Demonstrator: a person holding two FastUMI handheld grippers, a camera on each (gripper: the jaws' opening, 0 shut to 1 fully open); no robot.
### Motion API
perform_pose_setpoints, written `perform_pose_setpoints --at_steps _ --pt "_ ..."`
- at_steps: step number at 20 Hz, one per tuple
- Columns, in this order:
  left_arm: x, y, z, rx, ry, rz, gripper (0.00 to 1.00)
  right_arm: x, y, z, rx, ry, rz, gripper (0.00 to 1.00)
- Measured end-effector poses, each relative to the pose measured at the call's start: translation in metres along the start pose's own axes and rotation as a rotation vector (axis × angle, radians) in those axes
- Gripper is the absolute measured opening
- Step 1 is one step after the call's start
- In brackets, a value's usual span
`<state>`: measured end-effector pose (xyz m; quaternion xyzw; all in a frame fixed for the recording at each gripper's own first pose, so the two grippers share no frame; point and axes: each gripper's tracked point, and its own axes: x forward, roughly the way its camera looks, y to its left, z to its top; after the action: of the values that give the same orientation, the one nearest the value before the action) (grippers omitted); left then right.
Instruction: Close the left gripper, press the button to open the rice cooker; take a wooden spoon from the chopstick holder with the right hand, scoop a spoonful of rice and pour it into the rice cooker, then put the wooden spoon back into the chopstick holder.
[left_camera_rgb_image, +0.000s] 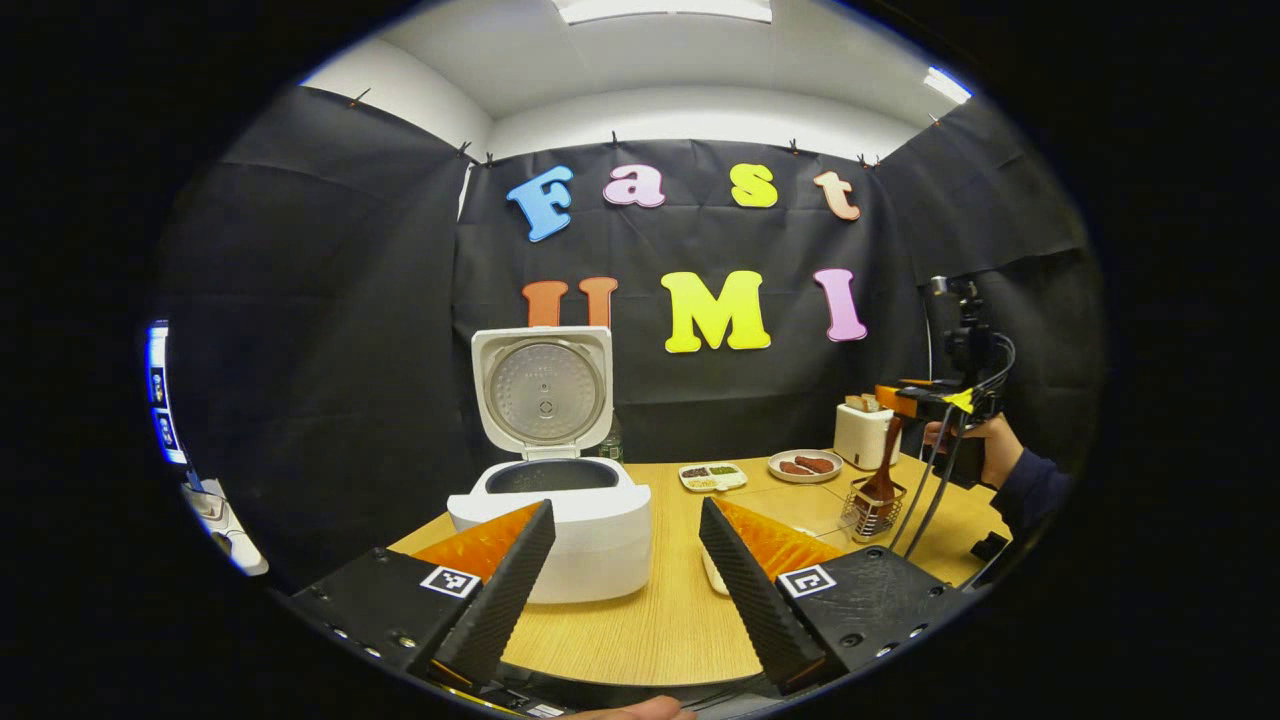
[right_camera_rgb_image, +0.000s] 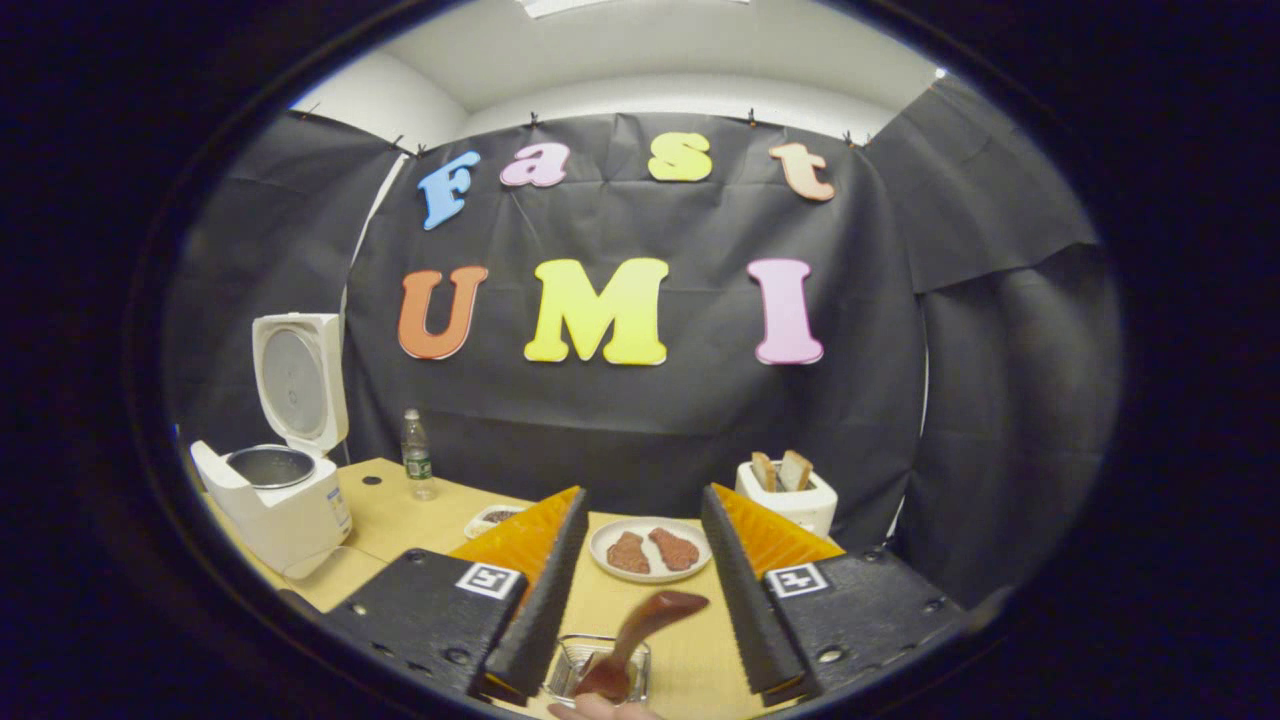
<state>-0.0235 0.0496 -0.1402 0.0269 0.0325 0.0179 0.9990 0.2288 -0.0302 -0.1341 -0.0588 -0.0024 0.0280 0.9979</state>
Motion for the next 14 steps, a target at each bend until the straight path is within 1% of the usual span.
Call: perform_pose_setpoints --at_steps 2,3,4,5,7,8,9,10,11,14 --pt "0.013 0.008 0.003 -0.01 -0.005 0.021 0.93 -0.011 -0.005 0.014 -0.011 -0.044 -0.034 0.96" --pt "0.019 0.011 0.005 -0.018 -0.006 0.026 0.93 -0.018 -0.009 0.019 -0.018 -0.052 -0.064 0.99" --pt "0.026 0.014 0.005 -0.025 -0.005 0.029 0.93 -0.025 -0.008 0.027 -0.014 -0.063 -0.085 0.99" --pt "0.033 0.017 0.007 -0.03 -0.006 0.034 0.93 -0.033 -0.009 0.03 -0.007 -0.053 -0.113 0.98" --pt "0.043 0.024 0.014 -0.028 -0.016 0.046 0.93 -0.051 -0.009 0.03 0.009 0.0 -0.17 0.99" --pt "0.048 0.029 0.018 -0.03 -0.027 0.058 0.93 -0.062 -0.003 0.029 0.017 0.024 -0.169 0.99" --pt "0.054 0.031 0.022 -0.032 -0.037 0.056 0.93 -0.074 0.008 0.036 0.024 0.015 -0.133 0.98" --pt "0.059 0.029 0.024 -0.028 -0.036 0.043 0.93 -0.085 0.019 0.042 0.034 0.008 -0.108 1.0" --pt "0.064 0.032 0.022 -0.028 -0.03 0.041 0.93 -0.095 0.025 0.046 0.035 0.003 -0.097 0.98" --pt "0.076 0.049 0.036 -0.022 -0.034 0.055 0.93 -0.121 0.034 0.048 0.037 0.017 -0.105 0.98"
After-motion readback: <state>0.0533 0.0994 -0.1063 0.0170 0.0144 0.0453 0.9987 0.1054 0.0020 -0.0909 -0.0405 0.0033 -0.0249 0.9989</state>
